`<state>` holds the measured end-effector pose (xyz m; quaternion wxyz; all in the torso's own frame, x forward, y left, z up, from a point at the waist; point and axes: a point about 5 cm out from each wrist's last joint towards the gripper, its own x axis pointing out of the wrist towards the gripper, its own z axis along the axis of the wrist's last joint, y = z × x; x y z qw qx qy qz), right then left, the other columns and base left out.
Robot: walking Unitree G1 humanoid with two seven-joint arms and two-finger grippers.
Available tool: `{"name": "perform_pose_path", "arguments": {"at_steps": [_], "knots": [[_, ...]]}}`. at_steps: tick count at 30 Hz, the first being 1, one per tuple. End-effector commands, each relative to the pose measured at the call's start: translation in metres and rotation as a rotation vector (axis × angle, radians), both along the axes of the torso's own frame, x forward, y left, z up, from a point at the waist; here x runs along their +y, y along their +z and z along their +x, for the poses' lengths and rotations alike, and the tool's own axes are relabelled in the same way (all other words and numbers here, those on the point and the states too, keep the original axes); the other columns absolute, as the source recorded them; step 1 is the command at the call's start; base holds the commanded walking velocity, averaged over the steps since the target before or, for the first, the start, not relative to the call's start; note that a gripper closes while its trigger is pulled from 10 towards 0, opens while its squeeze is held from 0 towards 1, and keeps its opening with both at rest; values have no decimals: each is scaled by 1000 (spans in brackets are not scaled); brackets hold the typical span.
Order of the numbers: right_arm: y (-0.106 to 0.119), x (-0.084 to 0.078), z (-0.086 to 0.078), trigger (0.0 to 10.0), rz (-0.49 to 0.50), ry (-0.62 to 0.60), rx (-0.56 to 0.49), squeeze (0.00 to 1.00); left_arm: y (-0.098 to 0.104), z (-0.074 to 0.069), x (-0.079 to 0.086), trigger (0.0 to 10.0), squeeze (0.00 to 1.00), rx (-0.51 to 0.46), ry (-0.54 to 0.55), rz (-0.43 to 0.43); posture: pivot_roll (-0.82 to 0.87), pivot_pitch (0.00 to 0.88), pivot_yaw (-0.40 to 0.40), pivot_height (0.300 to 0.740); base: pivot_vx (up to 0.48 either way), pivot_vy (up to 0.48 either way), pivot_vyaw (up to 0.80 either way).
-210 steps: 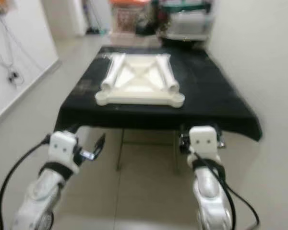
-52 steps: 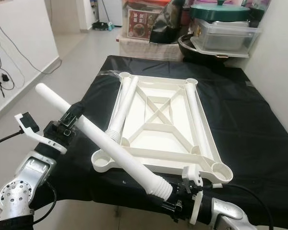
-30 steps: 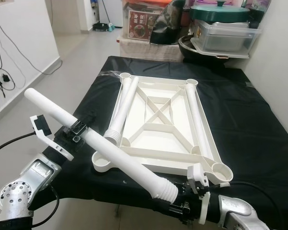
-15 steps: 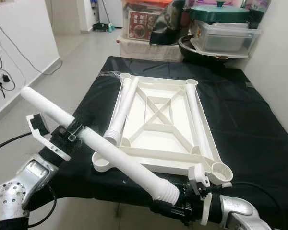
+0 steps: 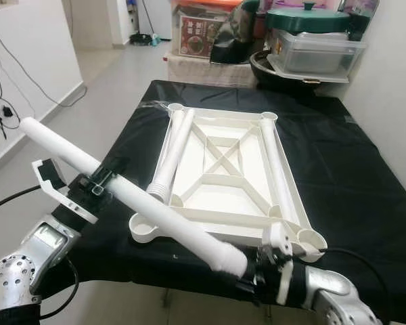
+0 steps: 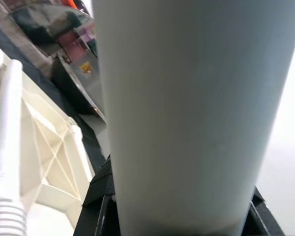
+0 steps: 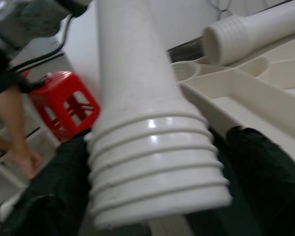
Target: Building children table
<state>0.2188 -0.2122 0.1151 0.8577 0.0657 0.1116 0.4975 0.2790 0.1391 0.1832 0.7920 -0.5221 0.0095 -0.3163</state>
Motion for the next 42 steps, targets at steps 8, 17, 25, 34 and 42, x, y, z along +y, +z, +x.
{"name": "perform_pose_path", "arguments": {"at_steps": [8, 17, 25, 34, 42], "knots": [[3, -28, -4, 10000, -20, -109, 3, 1000, 0, 2, 0, 10000, 0, 16, 3, 39, 42, 0, -30, 740, 0, 0, 0], [46, -56, 10, 10000, 2, -186, -122, 1000, -7, 3, -7, 10000, 0, 18, -22, 112, 17, 0, -19, 740, 0, 0, 0], [75, -14, 28, 10000, 66, -95, -206, 1000, -4, 2, -13, 10000, 0, 4, -41, 122, 29, 0, -21, 740, 0, 0, 0], [74, 36, 44, 10000, 49, -8, -49, 737, -4, 2, -11, 10000, 0, -8, -34, 137, 33, 0, -34, 740, 0, 0, 0], [76, 50, 58, 10000, -80, -17, 61, 0, -5, -4, -22, 10000, 0, -14, -86, 150, 44, 0, -41, 740, 0, 0, 0]]}}
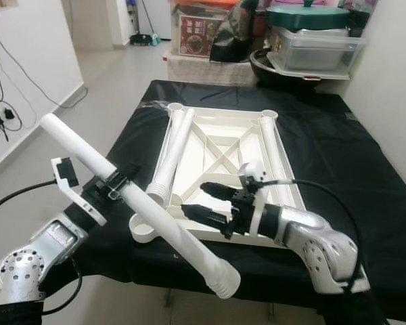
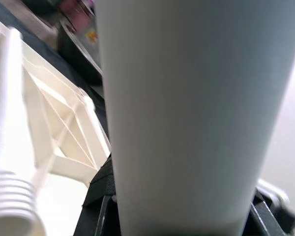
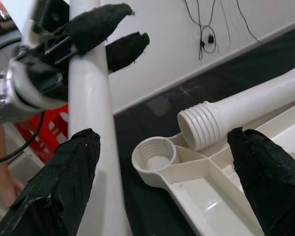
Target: Building children table
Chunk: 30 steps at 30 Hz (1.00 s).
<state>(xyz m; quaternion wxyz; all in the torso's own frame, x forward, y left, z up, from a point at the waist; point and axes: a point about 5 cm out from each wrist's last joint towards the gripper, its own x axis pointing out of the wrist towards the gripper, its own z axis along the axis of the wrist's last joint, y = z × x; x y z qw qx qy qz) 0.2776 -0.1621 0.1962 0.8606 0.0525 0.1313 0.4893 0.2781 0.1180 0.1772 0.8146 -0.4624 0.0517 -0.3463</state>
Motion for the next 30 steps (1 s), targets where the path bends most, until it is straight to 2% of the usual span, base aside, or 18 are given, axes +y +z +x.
{"name": "perform_pose_path", "arguments": {"at_steps": [1, 6, 7, 10, 16, 19, 21, 27, 28, 30], "knots": [[-5, 2, 0, 10000, -55, 3, 55, 0, 0, -3, 0, 10000, 0, -10, -10, 8, 44, 0, -41, 740, 0, 0, 0], [-4, 8, -2, 10000, -115, 49, 84, 0, -1, -3, 2, 10000, 0, -7, -11, 15, 42, 0, -40, 740, 0, 0, 0], [-2, 19, -8, 10000, -198, 127, 116, 0, -1, -1, 1, 10000, 0, -8, -11, 19, 39, 0, -40, 740, 0, 0, 0], [1, 28, -13, 10000, -240, 188, 141, 0, -2, -1, 0, 10000, 0, -9, -13, 21, 41, 0, -42, 740, 0, 0, 0], [6, 45, -19, 10000, -239, 260, 175, 0, -4, -3, -1, 10000, 0, -7, -14, 24, 42, 0, -45, 740, 0, 0, 0], [13, 68, -23, 10000, -198, 338, 204, 0, -6, -3, -2, 10000, 0, -4, -19, 33, 47, 0, -47, 740, 0, 0, 0], [13, 68, -23, 10000, -198, 338, 204, 0, -6, -3, -2, 10000, 0, -4, -19, 33, 47, 0, -47, 740, 0, 0, 0], [-4, 81, -19, 10000, -286, 345, 239, 0, -4, -2, -4, 10000, 0, -11, -31, 41, 46, 0, -43, 740, 0, 0, 0], [-14, 86, -21, 10000, -327, 366, 263, 0, -4, -1, -7, 10000, 0, -14, -40, 45, 51, 0, -38, 740, 0, 0, 0], [-14, 86, -21, 10000, -327, 366, 263, 0, -4, -1, -7, 10000, 0, -14, -40, 45, 51, 0, -38, 740, 0, 0, 0]]}}
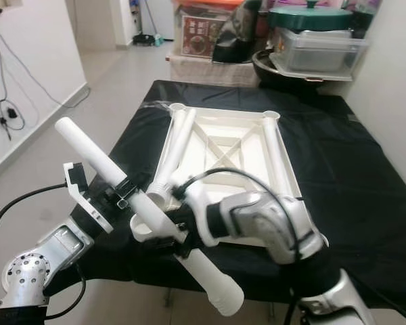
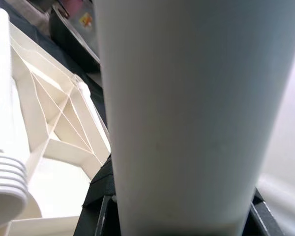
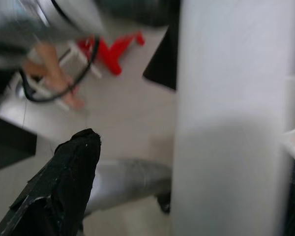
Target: Building children table
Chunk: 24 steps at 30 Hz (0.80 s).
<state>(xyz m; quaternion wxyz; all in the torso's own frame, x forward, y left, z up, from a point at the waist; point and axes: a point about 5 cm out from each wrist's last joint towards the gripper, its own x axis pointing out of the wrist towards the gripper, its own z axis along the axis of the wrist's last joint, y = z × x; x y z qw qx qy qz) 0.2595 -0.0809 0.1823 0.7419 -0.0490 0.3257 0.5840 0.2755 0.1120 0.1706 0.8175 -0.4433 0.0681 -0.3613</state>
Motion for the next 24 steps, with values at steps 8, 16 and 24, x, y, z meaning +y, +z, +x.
{"name": "perform_pose_path", "arguments": {"at_steps": [8, 16, 24], "knots": [[-33, 3, 11, 9686, -184, 0, -35, 0, 6, 1, -2, 10000, 0, -30, -12, 14, 70, 0, -49, 740, 0, 0, 0], [-26, 8, 13, 0, -141, -3, -23, 0, 3, 0, -6, 10000, 0, -20, -21, 12, 60, 0, -42, 740, 0, 0, 0], [-19, 14, 11, 0, -57, 8, -22, 0, 3, 1, -8, 10000, 0, -19, -30, 16, 58, 0, -32, 740, 0, 0, 0]]}}
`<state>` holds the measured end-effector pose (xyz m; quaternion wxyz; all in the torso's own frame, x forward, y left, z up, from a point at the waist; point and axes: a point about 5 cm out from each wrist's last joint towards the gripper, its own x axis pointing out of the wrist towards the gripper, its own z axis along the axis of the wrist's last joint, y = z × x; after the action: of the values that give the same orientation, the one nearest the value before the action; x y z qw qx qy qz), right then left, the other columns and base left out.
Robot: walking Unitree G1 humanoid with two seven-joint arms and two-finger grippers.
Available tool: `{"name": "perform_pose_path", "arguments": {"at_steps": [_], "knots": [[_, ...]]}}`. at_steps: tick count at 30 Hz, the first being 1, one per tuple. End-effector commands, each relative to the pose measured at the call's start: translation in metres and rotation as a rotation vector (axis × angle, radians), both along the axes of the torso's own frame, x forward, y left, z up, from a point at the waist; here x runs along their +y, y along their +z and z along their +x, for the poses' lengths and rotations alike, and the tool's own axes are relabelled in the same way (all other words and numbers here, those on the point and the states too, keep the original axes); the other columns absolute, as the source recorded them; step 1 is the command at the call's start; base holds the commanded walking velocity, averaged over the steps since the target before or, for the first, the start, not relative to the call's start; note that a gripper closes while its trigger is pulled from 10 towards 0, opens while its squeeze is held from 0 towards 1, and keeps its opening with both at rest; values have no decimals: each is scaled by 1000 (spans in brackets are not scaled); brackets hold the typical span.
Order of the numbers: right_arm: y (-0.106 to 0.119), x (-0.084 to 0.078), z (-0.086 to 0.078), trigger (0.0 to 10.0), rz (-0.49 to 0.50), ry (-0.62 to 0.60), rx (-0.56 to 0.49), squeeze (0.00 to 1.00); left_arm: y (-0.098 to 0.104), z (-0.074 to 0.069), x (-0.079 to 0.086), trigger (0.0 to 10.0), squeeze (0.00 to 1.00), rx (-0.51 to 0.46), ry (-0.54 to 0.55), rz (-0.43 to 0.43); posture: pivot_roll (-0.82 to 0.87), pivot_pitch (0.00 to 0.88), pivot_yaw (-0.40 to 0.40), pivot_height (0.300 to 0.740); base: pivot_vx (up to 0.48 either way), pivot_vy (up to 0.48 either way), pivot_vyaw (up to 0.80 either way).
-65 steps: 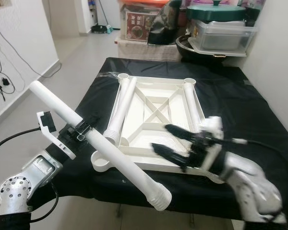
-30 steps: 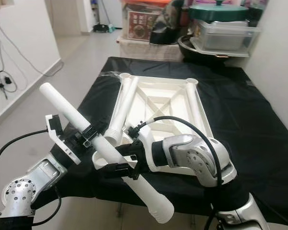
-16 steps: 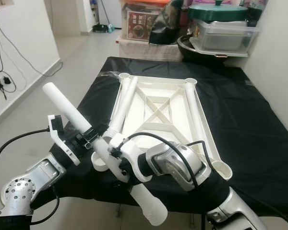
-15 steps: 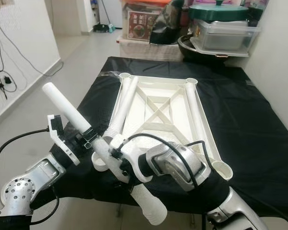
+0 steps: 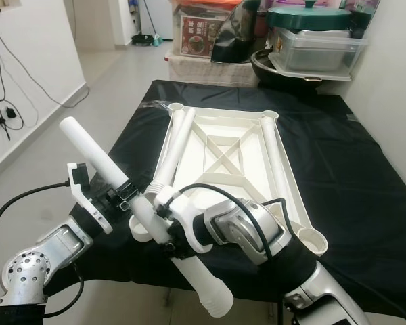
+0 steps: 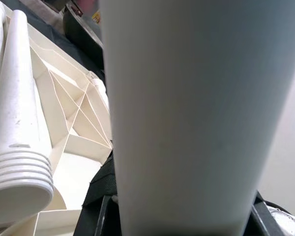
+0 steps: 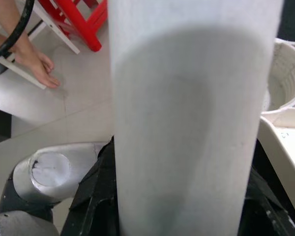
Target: Building children table
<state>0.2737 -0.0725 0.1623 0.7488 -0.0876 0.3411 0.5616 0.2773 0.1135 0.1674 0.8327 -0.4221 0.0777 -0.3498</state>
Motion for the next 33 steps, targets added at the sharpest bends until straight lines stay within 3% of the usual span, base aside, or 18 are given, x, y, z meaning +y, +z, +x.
{"name": "perform_pose_path", "arguments": {"at_steps": [1, 6, 12, 13, 16, 20, 27, 28, 32, 33], "knots": [[3, 7, -5, 0, 43, 31, 7, 0, 6, -1, -10, 10000, 0, -26, -51, -35, 59, 0, -31, 740, 0, 0, 0], [5, 7, -8, 0, 68, 45, -2, 0, 0, 3, -7, 10000, 0, -32, -6, 69, 59, 0, -34, 740, 0, 0, 0], [5, 7, -10, 0, 85, 41, 6, 0, 1, 3, -8, 10000, 0, -40, 2, 72, 59, 0, -36, 740, 0, 0, 0], [5, 6, -10, 0, 93, 33, 7, 0, 2, 2, -9, 10000, 1000, -53, -5, 58, 57, 0, -41, 740, 0, 0, 0], [5, 4, -10, 0, 102, 18, 7, 0, 4, 1, -10, 10000, 1000, -78, -7, 48, 56, 0, -41, 740, 0, 0, 0], [10, -14, -5, 0, 153, -80, 12, 0, 8, -1, -7, 10000, 1000, -111, -19, 35, 54, 0, -41, 740, 0, 0, 0], [15, -29, -2, 0, 195, -158, 15, 0, 12, -7, -8, 10000, 1000, -143, -75, -3, 47, 0, -44, 740, 0, 0, 0], [19, -43, 0, 0, 216, -210, 10, 0, 19, -13, -10, 10000, 1000, -166, -133, -49, 44, 0, -43, 740, 0, 0, 0], [20, -58, 2, 0, 220, -267, -3, 0, 25, -18, -11, 10000, 1000, -186, -176, -101, 38, 0, -39, 740, 0, 0, 0], [21, -67, 5, 0, 219, -306, -10, 0, 29, -21, -10, 10000, 0, -192, -200, -141, 39, 0, -38, 740, 0, 0, 0]]}}
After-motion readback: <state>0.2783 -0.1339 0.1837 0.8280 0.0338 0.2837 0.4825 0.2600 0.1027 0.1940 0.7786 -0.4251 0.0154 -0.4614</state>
